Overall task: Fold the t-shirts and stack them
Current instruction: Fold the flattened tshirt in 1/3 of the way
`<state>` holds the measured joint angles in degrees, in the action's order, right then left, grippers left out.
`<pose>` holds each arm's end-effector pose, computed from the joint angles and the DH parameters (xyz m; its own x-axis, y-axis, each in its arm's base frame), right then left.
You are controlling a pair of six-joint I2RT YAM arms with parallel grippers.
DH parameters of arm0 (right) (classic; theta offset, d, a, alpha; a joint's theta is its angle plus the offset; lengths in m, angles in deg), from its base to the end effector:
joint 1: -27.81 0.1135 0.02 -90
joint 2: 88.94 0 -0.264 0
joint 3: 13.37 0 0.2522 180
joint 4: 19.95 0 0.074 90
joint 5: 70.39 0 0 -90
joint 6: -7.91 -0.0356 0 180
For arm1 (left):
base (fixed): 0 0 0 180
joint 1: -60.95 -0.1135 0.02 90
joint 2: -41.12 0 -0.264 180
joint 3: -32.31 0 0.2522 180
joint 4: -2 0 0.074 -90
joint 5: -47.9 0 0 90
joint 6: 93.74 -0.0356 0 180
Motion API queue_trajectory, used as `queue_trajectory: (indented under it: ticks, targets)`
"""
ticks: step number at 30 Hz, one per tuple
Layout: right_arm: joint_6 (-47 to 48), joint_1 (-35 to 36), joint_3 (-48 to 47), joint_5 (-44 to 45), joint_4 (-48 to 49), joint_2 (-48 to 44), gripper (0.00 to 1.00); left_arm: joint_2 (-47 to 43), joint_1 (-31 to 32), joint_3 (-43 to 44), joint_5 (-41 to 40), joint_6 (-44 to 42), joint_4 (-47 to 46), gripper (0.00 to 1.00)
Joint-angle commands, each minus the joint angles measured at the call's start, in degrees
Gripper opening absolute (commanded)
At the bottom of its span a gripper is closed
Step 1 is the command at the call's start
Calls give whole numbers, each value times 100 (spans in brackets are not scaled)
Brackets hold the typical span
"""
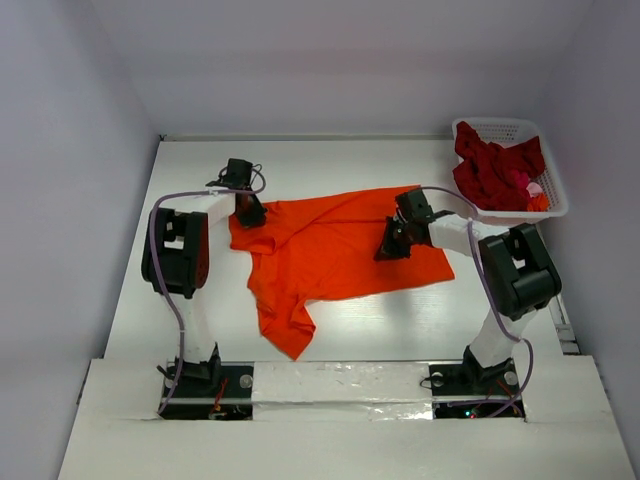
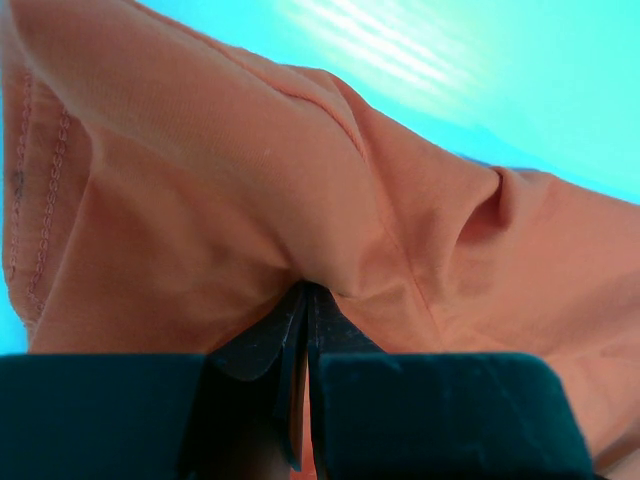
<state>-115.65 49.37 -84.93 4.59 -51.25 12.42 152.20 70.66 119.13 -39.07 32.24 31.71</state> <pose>0.3158 0.1347 0.1521 -0.9391 0.2030 -0.2773 0.0573 0.8880 0.4562 0.4031 -0.0709 0.1676 -0.7620 -0.4648 -0.4509 -0.3072 0.8724 -0.3802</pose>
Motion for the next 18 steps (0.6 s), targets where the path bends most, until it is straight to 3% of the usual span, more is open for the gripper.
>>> queue_trajectory:
  ticks: [1,18]
  targets:
    - [-71,94,286,123,49,-125,0,413,-5,129,-118,-215,242,0]
    - [-186,94,709,263,40,-644,0,1126,-57,1466,-65,-523,655,0]
